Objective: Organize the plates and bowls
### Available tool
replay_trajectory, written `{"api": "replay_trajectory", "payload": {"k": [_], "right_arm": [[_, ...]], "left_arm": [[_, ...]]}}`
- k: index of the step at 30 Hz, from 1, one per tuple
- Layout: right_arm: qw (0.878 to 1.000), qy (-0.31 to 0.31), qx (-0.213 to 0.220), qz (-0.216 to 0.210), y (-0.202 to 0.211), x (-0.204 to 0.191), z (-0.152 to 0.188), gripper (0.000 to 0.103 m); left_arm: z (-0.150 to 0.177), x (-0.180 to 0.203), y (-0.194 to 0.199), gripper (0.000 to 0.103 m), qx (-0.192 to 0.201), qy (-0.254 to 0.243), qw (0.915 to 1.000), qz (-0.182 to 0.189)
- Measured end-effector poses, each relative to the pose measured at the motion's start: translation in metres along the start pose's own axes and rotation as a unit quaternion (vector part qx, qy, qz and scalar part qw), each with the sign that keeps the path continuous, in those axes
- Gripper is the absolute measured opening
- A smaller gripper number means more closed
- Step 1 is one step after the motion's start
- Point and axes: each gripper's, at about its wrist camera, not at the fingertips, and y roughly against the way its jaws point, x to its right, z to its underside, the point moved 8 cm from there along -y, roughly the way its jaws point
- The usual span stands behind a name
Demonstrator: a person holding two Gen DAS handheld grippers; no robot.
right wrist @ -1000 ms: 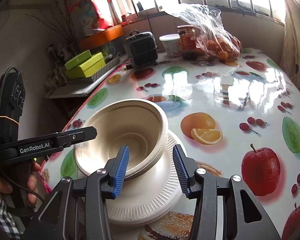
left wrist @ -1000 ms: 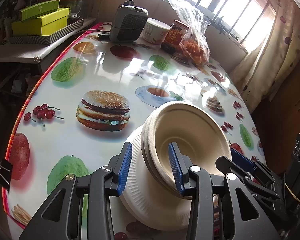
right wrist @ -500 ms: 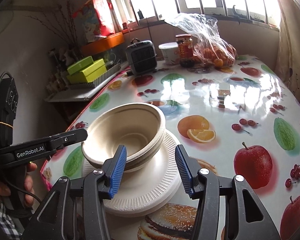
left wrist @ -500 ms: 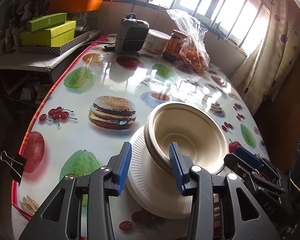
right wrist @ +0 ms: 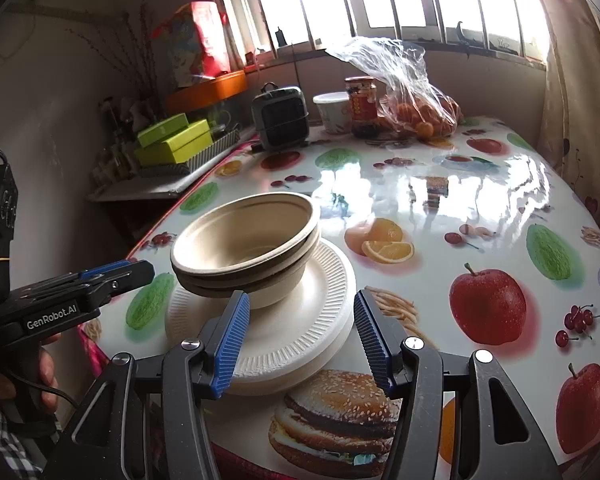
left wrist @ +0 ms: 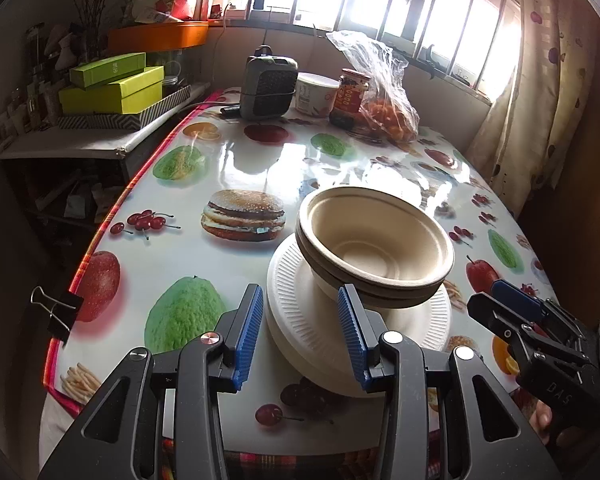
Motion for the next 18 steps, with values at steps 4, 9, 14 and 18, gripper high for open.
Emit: {"api": "replay_trajectory", "payload": {"k": [4, 9, 14, 18], "right_arm": [[1.000, 0.007, -0.006, 0.012, 0.001, 0.002, 0.011, 0.055], [1.000, 0.013, -0.014, 0.021, 0.002, 0.006, 0.028, 0.056], [0.999, 0.025, -0.024, 0.035, 0.000, 0.010, 0.045, 0.059], [0.998, 0.029, -0.038, 0.044, -0.004, 0.014, 0.058, 0.059]], "left_arm": [[0.015, -0.006, -0.001, 0.041, 0.002, -0.003, 0.9999, -0.012], [0.034, -0.014, -0.004, 0.041, -0.007, -0.009, 0.9995, -0.030], [0.054, -0.018, -0.010, 0.041, -0.017, -0.006, 0.9992, -0.036], [0.066, -0.018, -0.015, 0.041, -0.027, -0.012, 0.9986, -0.044]]}}
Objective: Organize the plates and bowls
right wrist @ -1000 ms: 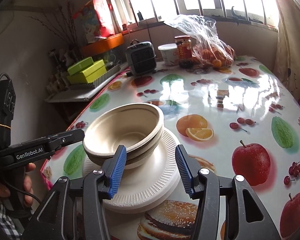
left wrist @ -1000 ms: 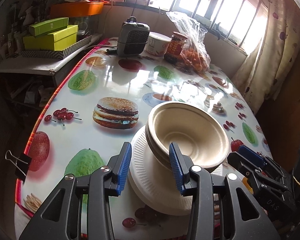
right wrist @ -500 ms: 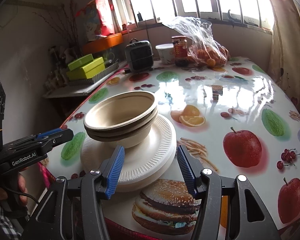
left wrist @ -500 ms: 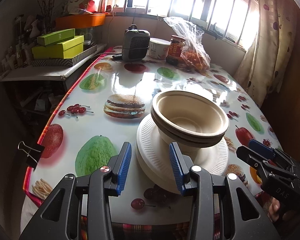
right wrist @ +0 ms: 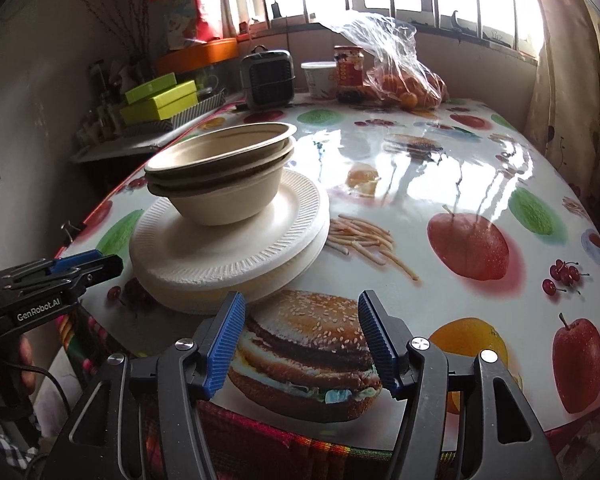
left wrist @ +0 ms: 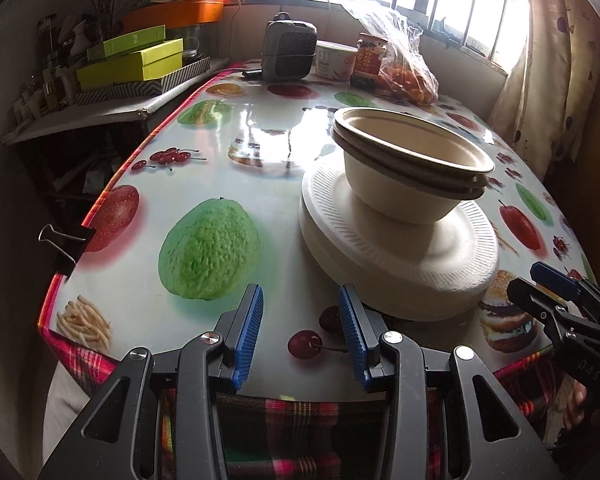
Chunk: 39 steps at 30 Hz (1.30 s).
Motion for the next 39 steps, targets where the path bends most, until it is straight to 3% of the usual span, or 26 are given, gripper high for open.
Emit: {"api": "replay_trajectory", "payload": {"k": [7, 11, 26, 39], "right_arm": [[1.000, 0.003, -0.018, 0.001, -0.008, -0.002, 0.013, 0.060], [1.000, 0.005, -0.026, 0.004, -0.012, -0.004, 0.017, 0.061], [0.999, 0.013, -0.032, 0.019, -0.018, -0.006, 0.020, 0.082], [0.999, 0.016, -0.032, 0.030, -0.018, -0.005, 0.021, 0.083]], "left_arm": [[0.011, 0.008, -0.007, 0.041, -0.015, -0.013, 0.9998, -0.002], [0.015, 0.010, -0.009, 0.054, -0.017, -0.013, 0.9998, -0.001], [0.016, 0.013, -0.012, 0.055, -0.015, -0.024, 0.9993, -0.024], [0.016, 0.015, -0.013, 0.059, -0.011, -0.024, 0.9993, -0.026]]}}
